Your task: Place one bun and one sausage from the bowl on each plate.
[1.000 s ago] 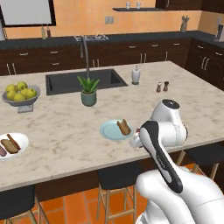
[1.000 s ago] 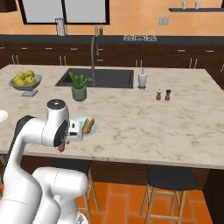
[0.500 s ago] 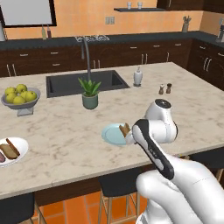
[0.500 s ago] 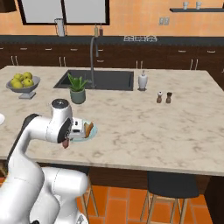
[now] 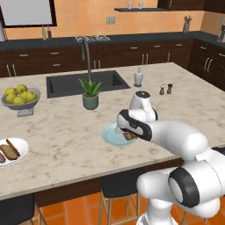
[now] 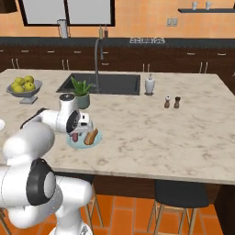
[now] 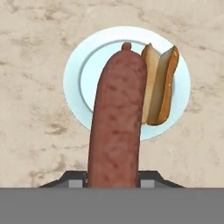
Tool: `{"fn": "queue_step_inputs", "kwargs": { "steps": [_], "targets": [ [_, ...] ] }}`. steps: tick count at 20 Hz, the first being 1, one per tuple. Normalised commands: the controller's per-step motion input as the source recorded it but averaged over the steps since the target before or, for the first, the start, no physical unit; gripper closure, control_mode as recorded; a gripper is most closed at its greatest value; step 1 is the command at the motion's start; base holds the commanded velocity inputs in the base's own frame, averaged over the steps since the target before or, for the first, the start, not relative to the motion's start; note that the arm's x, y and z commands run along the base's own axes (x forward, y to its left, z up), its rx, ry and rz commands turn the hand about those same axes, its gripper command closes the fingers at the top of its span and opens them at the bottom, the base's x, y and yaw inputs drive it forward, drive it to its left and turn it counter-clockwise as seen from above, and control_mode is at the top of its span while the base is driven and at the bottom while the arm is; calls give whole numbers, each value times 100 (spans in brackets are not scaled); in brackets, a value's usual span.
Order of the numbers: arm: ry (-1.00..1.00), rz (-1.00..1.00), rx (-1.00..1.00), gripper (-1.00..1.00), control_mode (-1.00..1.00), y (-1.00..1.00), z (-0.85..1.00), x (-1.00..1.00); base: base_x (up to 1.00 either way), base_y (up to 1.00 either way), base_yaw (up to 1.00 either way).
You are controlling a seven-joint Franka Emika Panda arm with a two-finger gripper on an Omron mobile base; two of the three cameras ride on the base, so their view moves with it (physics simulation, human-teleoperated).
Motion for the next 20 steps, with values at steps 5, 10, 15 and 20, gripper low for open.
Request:
{"fn": "queue_step_inputs", "kwargs": {
  "steps": [5,10,15,20],
  "targets": [
    [12,0,-6,100,-100,35,-3,43,0,0,0],
    [4,0,-3,100,-100,8,-58,45,0,0,0],
    [0,0,0,100,-100,4,-71,19,0,0,0],
    [0,0,-2,100,-100,6,-19,15,0,0,0]
  ]
}}
